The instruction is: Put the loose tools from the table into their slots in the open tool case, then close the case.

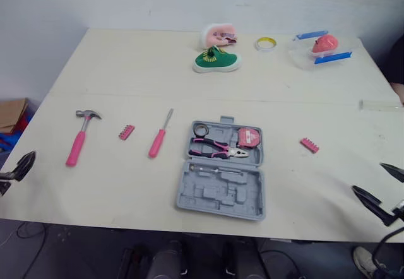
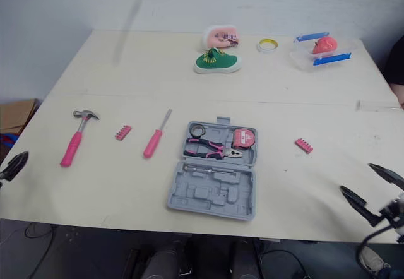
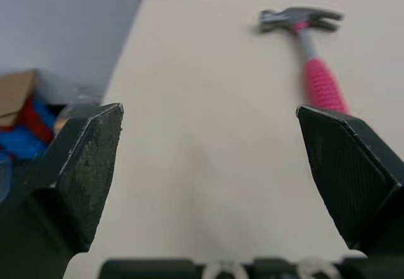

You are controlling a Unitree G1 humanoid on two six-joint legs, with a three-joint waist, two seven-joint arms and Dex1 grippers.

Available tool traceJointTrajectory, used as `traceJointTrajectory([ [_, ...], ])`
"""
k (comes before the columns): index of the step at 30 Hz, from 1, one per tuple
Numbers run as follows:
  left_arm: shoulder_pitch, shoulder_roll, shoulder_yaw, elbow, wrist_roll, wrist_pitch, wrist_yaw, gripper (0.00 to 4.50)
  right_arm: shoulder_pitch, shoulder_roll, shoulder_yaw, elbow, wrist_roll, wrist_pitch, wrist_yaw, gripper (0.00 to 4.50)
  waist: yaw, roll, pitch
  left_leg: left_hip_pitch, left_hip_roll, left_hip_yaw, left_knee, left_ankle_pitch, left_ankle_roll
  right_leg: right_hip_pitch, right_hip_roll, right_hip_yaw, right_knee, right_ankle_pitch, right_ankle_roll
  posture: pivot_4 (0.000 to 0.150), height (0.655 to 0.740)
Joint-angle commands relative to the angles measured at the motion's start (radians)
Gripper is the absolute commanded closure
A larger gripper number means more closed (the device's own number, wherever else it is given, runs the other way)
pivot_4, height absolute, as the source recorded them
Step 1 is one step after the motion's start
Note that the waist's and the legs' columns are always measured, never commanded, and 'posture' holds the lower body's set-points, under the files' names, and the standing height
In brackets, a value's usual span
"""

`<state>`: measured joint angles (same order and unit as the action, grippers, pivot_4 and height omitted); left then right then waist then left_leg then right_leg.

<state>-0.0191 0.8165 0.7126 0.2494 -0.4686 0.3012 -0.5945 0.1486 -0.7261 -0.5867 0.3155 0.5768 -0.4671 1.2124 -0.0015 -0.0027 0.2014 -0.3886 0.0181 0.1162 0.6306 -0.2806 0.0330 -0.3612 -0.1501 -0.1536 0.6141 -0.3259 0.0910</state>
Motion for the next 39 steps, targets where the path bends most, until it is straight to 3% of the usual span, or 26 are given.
traceJointTrajectory([
  [1,-0.042,0.035,-0.028,-0.112,-0.02,0.15,0.066,0.06,-0.016,0.001,0.013,-0.135,0.064,0.061,-0.002,0.0,0.0,0.0,0.0,0.0,0.0,0.0,0.0,0.0,0.0,0.0,0.0,0.0,0.001,0.0,0.0,0.15,0.74],
  [5,-0.108,0.083,-0.108,-0.173,-0.027,0.419,0.118,0.06,-0.051,0.028,0.068,-0.268,0.091,0.118,-0.022,0.0,-0.001,0.0,0.0,0.0,0.0,0.0,-0.001,0.003,-0.005,0.0,0.001,0.0,0.001,0.0,0.0,0.15,0.74],
  [11,-0.299,0.111,-0.279,-0.042,0.04,0.534,0.116,0.06,-0.096,0.104,0.22,-0.484,0.071,0.193,-0.088,0.0,0.002,-0.001,0.0,0.0,0.0,0.001,0.001,0.005,-0.005,-0.002,0.001,0.001,0.006,0.0,0.0,0.15,0.74],
  [20,-0.509,0.067,-0.418,0.25,0.161,0.455,0.126,0.06,-0.139,0.143,0.323,-0.583,0.069,0.231,-0.094,0.0,0.002,-0.008,0.002,-0.003,-0.002,0.006,0.001,0.009,-0.005,-0.011,0.002,0.008,0.012,0.0,0.0,0.15,0.74],
  [28,-0.546,0.029,-0.501,0.35,0.202,0.441,0.031,0.06,-0.14,0.133,0.337,-0.573,0.024,0.219,-0.088,0.0,0.004,-0.009,0.002,-0.002,-0.002,0.01,0.001,0.012,0.0,-0.013,0.002,0.013,0.014,0.0,0.0,0.15,0.74],
  [31,-0.544,0.026,-0.509,0.382,0.225,0.435,0.025,0.83,-0.137,0.13,0.324,-0.572,0.019,0.22,-0.093,0.0,0.003,-0.009,0.002,0.0,-0.003,0.012,0.001,0.012,-0.001,-0.013,0.002,0.016,0.015,0.0,0.0,0.15,0.74],
  [36,-0.537,-0.003,-0.542,0.418,0.247,0.406,-0.026,2.95,-0.099,0.113,0.298,-0.588,0.011,0.232,-0.11,0.0,0.009,-0.005,-0.001,0.001,-0.003,0.014,0.001,0.01,0.0,-0.013,0.001,0.017,0.015,0.0,0.0,0.15,0.74],
  [39,-0.521,-0.016,-0.524,0.408,0.244,0.408,-0.027,3.93,-0.076,0.094,0.286,-0.602,0.012,0.24,-0.116,0.0,0.018,-0.003,-0.002,0.002,-0.003,0.016,0.001,0.01,0.001,-0.013,0.001,0.019,0.015,0.001,0.001,0.15,0.74],
])
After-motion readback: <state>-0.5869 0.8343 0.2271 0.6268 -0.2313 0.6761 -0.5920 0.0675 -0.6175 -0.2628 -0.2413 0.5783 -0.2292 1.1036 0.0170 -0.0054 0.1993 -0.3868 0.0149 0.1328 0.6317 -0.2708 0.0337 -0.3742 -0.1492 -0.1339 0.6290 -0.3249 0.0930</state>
